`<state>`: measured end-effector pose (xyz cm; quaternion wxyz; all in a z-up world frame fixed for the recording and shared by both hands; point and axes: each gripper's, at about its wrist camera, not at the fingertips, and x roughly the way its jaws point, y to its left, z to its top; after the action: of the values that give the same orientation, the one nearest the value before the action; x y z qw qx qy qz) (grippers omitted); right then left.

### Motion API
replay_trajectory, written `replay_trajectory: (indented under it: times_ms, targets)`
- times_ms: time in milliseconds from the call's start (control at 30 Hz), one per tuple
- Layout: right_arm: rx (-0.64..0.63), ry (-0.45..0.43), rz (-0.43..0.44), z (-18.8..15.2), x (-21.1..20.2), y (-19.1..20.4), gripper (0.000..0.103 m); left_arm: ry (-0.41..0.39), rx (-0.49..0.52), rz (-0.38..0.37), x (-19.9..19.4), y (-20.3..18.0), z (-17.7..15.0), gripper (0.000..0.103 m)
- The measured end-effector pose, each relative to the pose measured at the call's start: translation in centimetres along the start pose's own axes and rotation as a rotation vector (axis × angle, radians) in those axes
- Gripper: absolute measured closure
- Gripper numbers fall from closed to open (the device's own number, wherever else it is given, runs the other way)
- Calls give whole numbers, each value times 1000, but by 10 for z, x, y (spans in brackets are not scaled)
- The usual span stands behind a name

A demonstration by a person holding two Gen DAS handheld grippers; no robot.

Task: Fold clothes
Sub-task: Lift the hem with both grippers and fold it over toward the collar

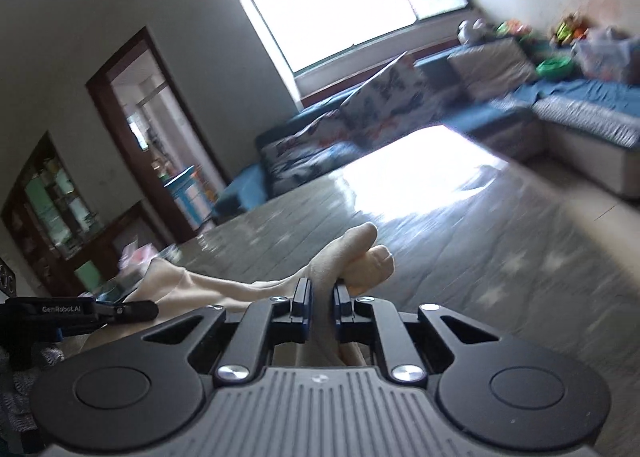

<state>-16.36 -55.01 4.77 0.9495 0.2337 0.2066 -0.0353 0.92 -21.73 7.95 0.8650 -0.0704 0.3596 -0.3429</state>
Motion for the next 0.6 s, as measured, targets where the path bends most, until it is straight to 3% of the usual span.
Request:
replay_trajectory:
  times_ms: [233, 400, 600]
  targets:
    - [-46, -34, -125, 22, -5, -26, 93, 18, 61, -38, 45, -40, 10, 88]
    - [-41, -19, -199, 23, 7, -50, 93, 67, 84, -23, 76, -50, 5, 88]
    - [-70, 79, -306, 5, 34, -67, 86, 124, 131, 78, 94, -40, -9, 77]
